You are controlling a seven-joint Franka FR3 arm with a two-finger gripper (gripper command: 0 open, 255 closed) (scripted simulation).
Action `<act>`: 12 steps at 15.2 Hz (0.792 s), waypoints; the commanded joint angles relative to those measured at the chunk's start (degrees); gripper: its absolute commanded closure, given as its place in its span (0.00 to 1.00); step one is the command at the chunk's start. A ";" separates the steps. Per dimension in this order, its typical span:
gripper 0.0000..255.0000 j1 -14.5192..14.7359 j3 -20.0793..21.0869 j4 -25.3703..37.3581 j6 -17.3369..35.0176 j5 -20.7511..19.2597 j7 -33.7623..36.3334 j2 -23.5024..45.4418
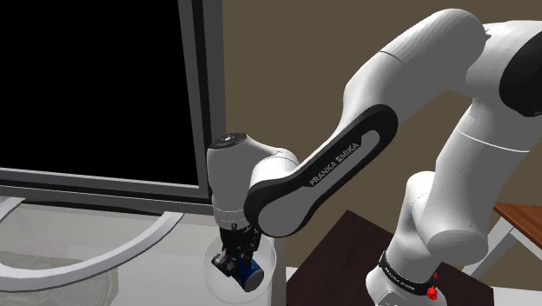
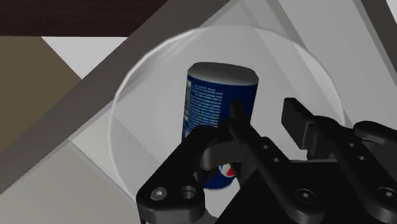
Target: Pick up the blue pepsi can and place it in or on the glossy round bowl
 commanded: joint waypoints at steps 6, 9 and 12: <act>0.00 -2.62 -1.38 -0.64 4.59 -7.60 22.03 4.15; 0.00 -2.58 -1.50 -1.33 7.04 -8.75 22.87 6.07; 0.00 -2.52 -1.68 -1.82 9.14 -9.87 23.68 7.82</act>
